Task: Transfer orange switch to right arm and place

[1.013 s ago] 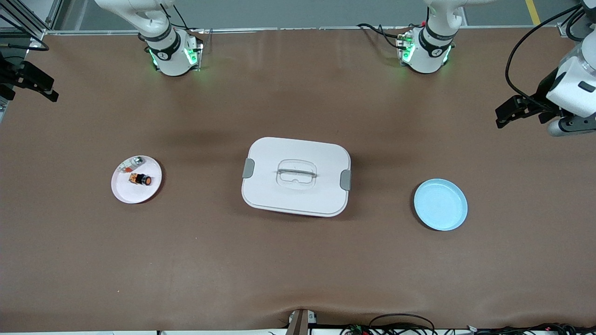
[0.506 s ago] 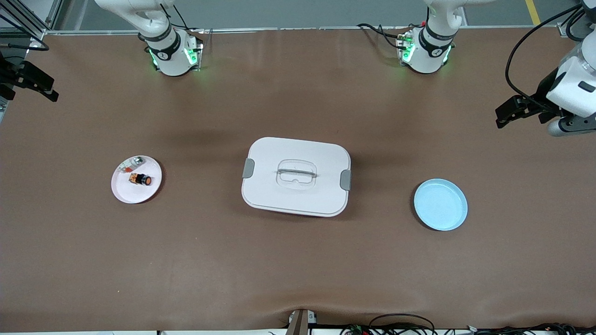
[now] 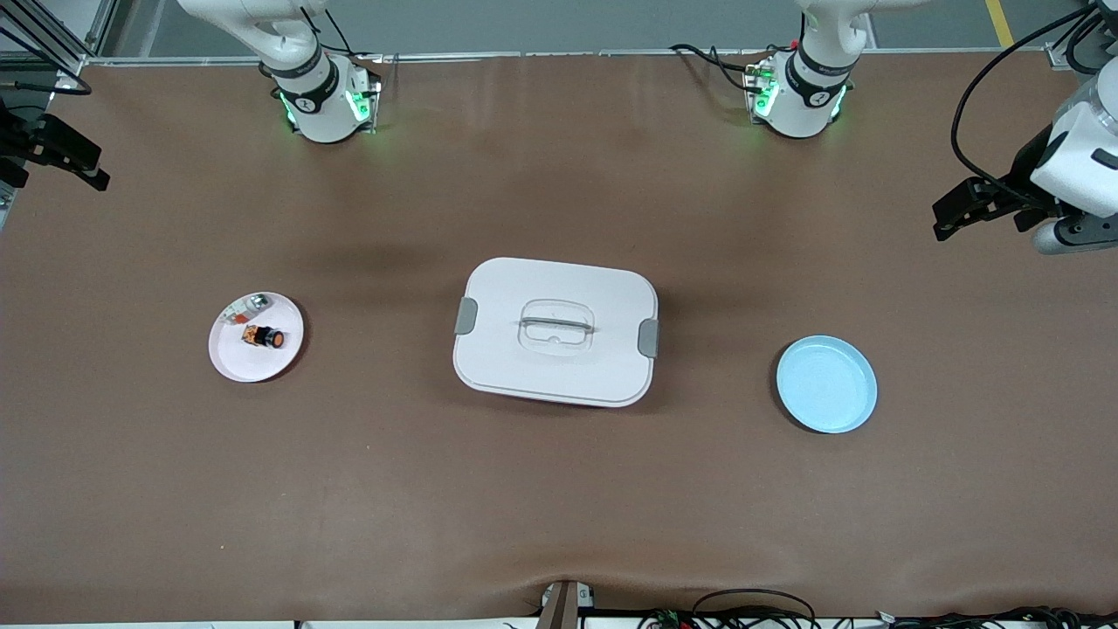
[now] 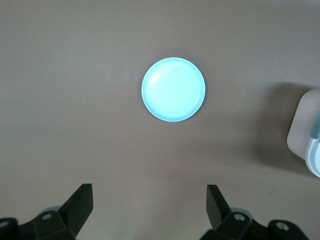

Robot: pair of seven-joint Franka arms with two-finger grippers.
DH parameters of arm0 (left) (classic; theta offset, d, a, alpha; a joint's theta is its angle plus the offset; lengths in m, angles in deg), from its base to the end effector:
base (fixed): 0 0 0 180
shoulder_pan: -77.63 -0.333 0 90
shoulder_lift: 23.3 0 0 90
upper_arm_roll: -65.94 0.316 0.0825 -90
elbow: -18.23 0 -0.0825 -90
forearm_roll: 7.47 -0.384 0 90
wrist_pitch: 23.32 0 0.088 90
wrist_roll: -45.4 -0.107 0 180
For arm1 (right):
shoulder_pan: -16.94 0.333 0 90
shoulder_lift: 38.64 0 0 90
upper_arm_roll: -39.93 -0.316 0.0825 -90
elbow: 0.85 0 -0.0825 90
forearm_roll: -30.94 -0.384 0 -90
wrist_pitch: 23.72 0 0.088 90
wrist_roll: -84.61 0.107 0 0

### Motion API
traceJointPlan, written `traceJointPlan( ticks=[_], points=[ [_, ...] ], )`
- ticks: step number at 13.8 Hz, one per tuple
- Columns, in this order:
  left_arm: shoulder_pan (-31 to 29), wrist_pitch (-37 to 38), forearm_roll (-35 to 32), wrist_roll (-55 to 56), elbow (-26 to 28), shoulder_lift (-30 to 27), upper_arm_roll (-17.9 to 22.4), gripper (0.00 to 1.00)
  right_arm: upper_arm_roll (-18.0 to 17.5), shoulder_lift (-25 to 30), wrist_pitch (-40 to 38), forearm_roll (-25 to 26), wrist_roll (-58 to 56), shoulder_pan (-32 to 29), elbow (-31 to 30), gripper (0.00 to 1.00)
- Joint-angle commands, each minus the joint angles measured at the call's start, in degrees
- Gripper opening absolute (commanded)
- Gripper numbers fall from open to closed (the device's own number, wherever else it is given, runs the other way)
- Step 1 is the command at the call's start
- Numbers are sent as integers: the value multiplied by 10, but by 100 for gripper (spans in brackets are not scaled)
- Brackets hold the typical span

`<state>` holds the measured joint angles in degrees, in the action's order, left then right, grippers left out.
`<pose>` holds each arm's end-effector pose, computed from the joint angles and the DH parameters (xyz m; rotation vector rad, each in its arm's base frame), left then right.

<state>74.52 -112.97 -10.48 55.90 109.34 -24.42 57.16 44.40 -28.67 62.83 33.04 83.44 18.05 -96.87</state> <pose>0.5455 -0.0493 0.6256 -3.0830 -0.1303 -0.0026 0.4917 -0.0368 0.6608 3.1176 -0.0615 0.0114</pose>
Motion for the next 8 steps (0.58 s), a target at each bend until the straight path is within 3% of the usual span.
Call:
traceJointPlan(
  ticks=[1, 8],
  points=[
    [1, 5, 11, -11, -13, -1, 3, 100, -1, -6, -16, -9, -1, -4, 14, 100],
    [1, 16, 34, -10, -28, -1, 2, 100, -1, -6, -16, -9, -1, -4, 14, 100]
  ],
)
